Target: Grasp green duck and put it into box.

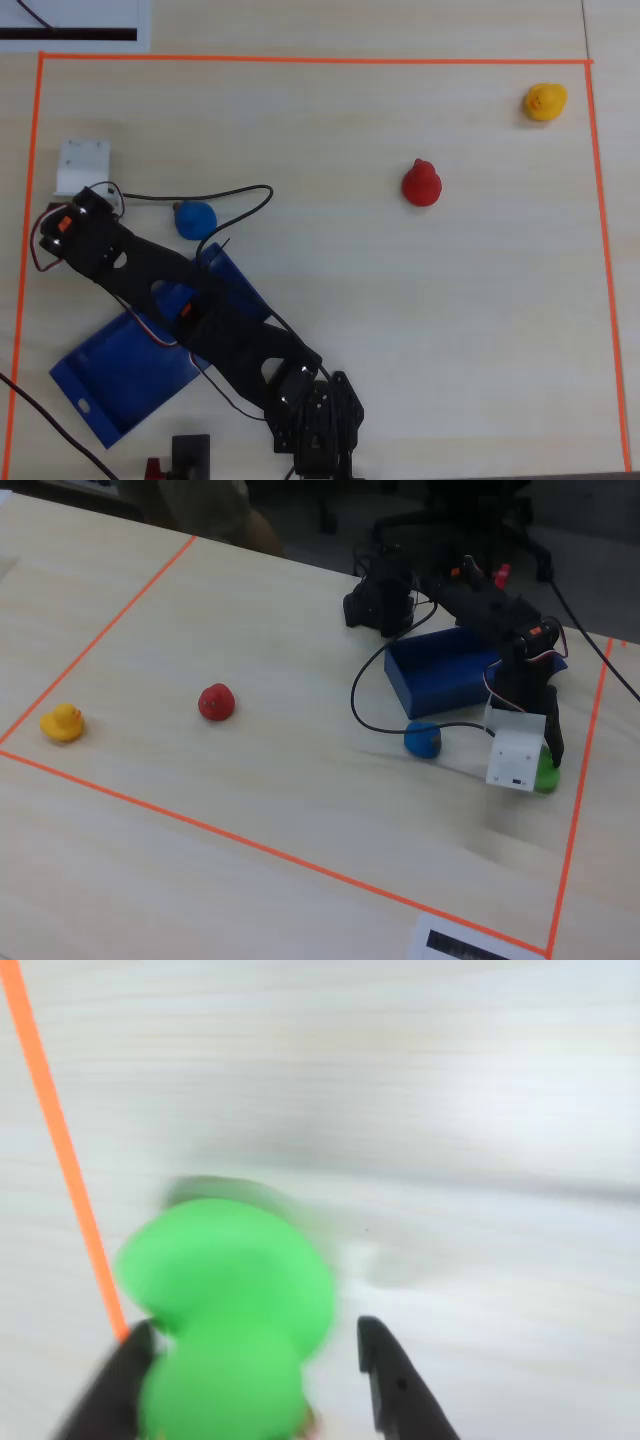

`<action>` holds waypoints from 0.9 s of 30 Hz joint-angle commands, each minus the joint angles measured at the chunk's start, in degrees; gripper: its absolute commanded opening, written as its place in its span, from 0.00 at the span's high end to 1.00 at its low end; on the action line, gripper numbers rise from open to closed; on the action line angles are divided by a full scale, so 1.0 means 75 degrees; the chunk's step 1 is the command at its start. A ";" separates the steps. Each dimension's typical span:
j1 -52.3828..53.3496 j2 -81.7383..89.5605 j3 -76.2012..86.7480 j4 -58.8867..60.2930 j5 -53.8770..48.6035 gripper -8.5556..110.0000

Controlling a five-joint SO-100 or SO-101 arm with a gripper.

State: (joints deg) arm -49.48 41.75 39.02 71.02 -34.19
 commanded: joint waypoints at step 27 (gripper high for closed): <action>0.2625 0.7652 0.1934 0.3563 -0.0586 0.93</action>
State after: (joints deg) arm -32.61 78.40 38.14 98.00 -37.27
